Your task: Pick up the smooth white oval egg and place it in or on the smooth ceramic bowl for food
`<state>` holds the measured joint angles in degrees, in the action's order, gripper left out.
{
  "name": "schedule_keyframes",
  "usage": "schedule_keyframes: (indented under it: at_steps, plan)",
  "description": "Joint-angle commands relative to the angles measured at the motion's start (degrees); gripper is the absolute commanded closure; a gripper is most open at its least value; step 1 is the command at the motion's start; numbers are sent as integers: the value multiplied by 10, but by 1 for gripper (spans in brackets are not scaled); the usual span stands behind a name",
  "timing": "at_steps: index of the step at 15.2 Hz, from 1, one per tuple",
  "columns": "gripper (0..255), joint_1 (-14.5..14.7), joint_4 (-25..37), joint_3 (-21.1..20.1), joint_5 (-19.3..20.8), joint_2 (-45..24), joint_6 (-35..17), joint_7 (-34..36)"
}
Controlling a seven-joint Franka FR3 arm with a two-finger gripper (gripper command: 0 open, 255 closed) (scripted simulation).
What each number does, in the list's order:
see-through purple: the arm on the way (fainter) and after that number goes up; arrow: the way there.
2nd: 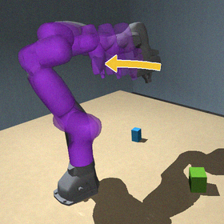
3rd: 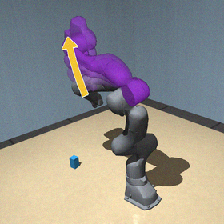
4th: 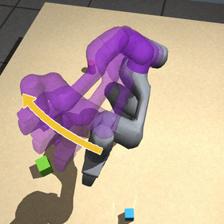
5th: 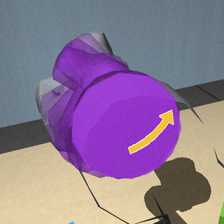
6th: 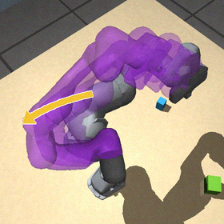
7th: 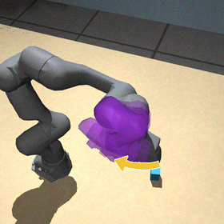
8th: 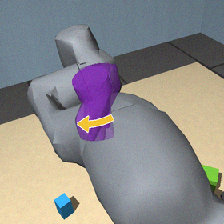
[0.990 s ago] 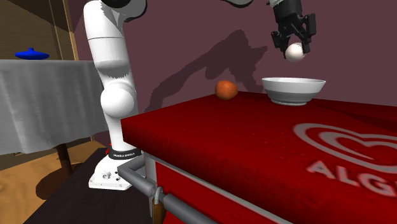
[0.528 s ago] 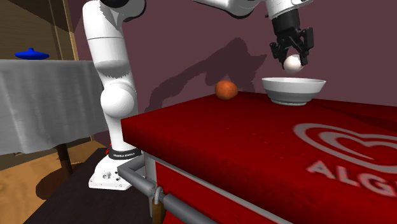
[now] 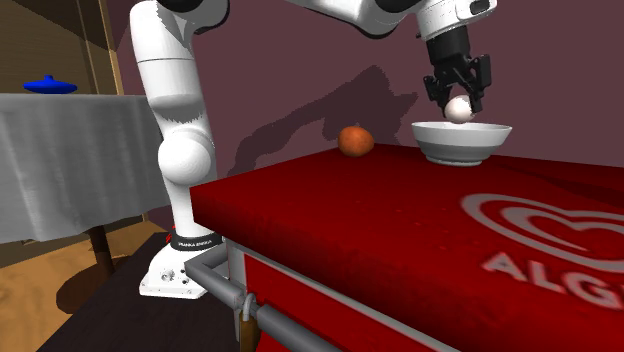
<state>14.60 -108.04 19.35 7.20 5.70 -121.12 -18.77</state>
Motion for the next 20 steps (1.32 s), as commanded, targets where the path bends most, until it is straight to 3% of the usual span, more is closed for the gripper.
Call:
schedule_keyframes:
  at_steps: [1, 2, 3, 8, 12, 20]
  plan:
    - [255, 0, 0, 0, 0, 0, 0, 0]
    - [255, 0, 0, 0, 0, 0, 0, 0]
    - [0, 0, 0, 0, 0, 0, 0, 0]
    - [0, 0, 0, 0, 0, 0, 0, 0]
    - [0, 4, 42, -8, 8, 26, 67, 5]
    - [0, 4, 42, -8, 8, 26, 67, 5]
